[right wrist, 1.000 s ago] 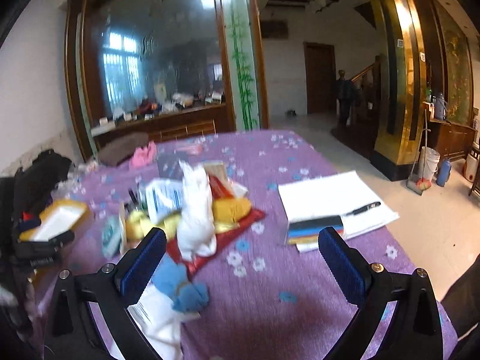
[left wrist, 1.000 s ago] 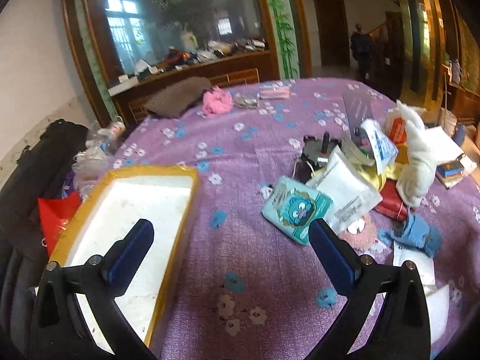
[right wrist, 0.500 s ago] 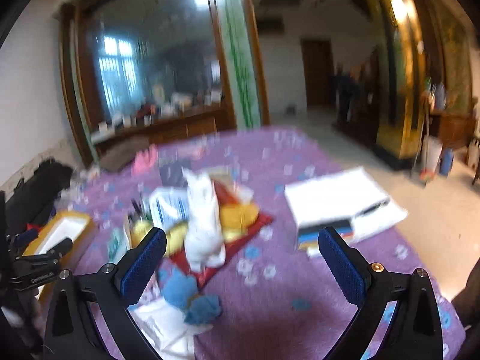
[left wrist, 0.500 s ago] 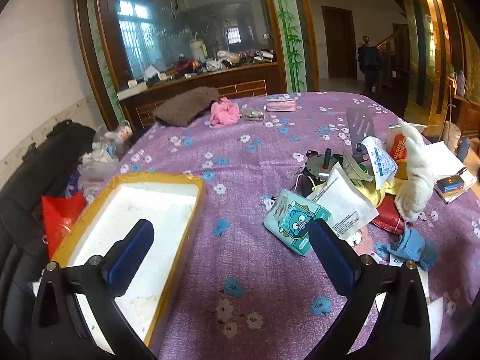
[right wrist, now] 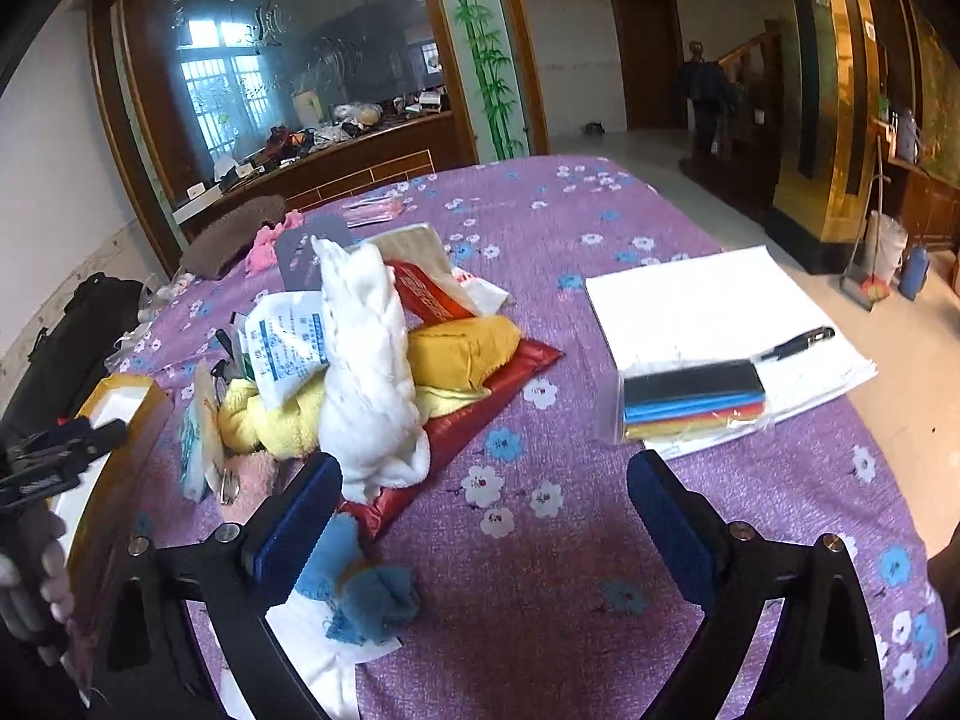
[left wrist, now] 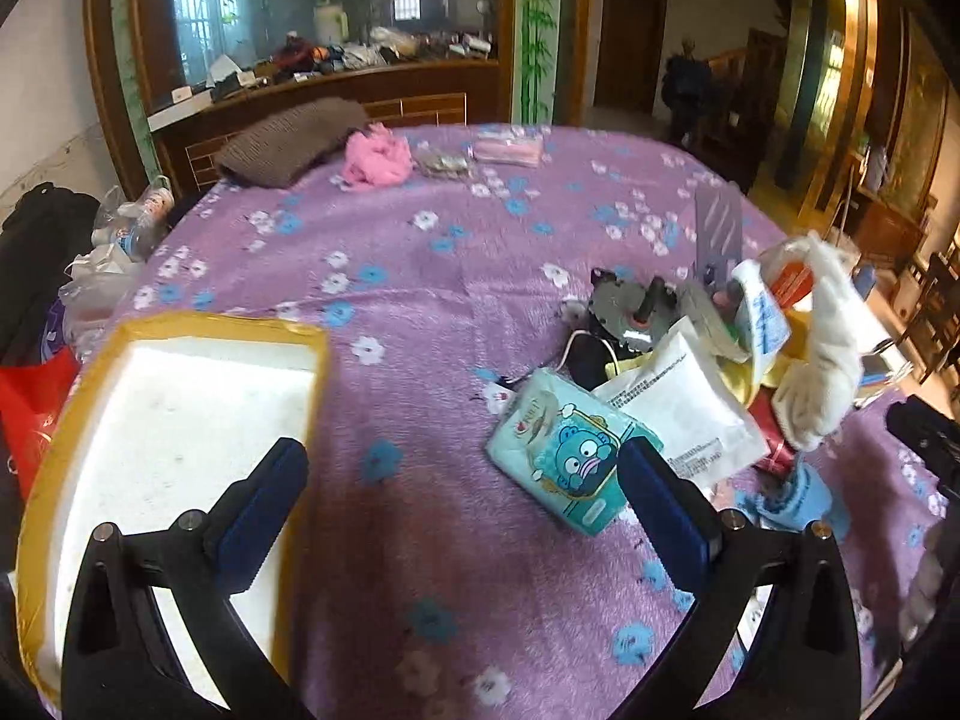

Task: Organize soft objects
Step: 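Move both tools toward the pile of soft items, then close the right gripper on the white towel in the pile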

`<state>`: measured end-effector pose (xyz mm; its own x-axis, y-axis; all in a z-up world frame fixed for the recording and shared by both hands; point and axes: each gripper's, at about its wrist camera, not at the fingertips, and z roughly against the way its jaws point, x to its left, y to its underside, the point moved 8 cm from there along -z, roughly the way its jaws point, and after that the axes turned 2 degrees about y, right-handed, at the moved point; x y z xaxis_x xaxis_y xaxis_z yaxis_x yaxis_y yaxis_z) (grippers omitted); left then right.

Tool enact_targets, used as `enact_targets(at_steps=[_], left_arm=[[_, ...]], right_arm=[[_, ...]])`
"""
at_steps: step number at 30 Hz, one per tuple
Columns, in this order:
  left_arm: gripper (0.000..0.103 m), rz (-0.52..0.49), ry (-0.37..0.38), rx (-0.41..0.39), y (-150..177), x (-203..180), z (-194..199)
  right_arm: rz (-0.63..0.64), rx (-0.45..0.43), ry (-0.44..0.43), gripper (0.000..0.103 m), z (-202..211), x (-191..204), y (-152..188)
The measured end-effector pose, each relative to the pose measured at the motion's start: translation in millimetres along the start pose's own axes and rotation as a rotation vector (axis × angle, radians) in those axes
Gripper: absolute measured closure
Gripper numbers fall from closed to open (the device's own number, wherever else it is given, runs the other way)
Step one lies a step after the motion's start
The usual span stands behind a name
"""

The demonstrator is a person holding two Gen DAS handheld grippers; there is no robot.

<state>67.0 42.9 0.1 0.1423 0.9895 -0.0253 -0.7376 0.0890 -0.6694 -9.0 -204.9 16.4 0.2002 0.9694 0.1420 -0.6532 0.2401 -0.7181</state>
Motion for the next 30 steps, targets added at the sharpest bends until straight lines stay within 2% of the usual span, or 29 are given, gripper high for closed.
enact_targets(at_steps=[2, 4, 7, 10, 13, 14, 15, 16, 18, 19, 21, 25, 27, 30], left_arm=[[0.000, 0.012, 0.048, 0.000, -4.7, -11.6, -3.2], [0.000, 0.008, 0.113, -0.039, -13.9, -30.2, 3.2], [0.000, -0.102, 0.125, -0.098, -22.9, -64.4, 11.8], [0.000, -0.198, 0.062, -0.063, -18.8, -87.9, -2.9], [0.000, -0.255, -0.050, -0.026, -11.1, -92.3, -23.6], [0.001, -0.256, -0.061, -0.016, -9.7, -91.4, -27.2], [0.016, -0.249, -0.048, -0.002, -8.0, -90.5, -29.6], [0.053, -0.232, 0.030, 0.031, -5.2, -92.8, -30.7], [0.082, -0.176, 0.156, 0.082, -2.1, -94.1, -31.2], [0.090, -0.149, 0.192, 0.078, -2.7, -91.8, -26.6], [0.099, -0.134, 0.243, 0.064, -2.9, -90.8, -18.1], [0.101, -0.127, 0.275, 0.034, -1.1, -89.7, -0.1], [0.102, -0.113, 0.287, 0.020, -0.5, -86.1, 7.2], [0.102, -0.063, 0.312, -0.004, -2.7, -76.8, 15.0]], right_arm=[[-0.003, -0.004, 0.003, 0.007, 0.3, -2.9, -1.8], [-0.007, -0.012, 0.003, 0.007, 1.6, -4.6, -0.5], [-0.017, -0.011, 0.002, 0.007, 0.4, -5.8, 1.3], [-0.020, 0.002, -0.007, 0.007, -1.7, -4.8, 1.5], [-0.015, 0.019, -0.026, 0.007, -1.1, 0.4, -2.8], [-0.008, 0.024, -0.030, 0.007, -0.9, 3.1, -6.3], [0.000, 0.029, -0.033, 0.007, -0.8, 5.8, -9.0], [0.009, 0.033, -0.033, 0.007, -1.0, 8.7, -12.1], [0.023, 0.033, -0.031, 0.007, -2.2, 14.7, -17.4], [0.035, 0.030, -0.033, 0.007, -2.9, 19.2, -20.0], [0.060, 0.026, -0.037, 0.010, -5.7, 28.6, -23.4], [0.077, 0.052, -0.062, 0.021, -20.5, 43.9, -27.2], [0.078, 0.074, -0.073, 0.033, -29.1, 49.3, -28.2], [0.085, 0.086, -0.070, 0.037, -38.1, 54.3, -31.3]])
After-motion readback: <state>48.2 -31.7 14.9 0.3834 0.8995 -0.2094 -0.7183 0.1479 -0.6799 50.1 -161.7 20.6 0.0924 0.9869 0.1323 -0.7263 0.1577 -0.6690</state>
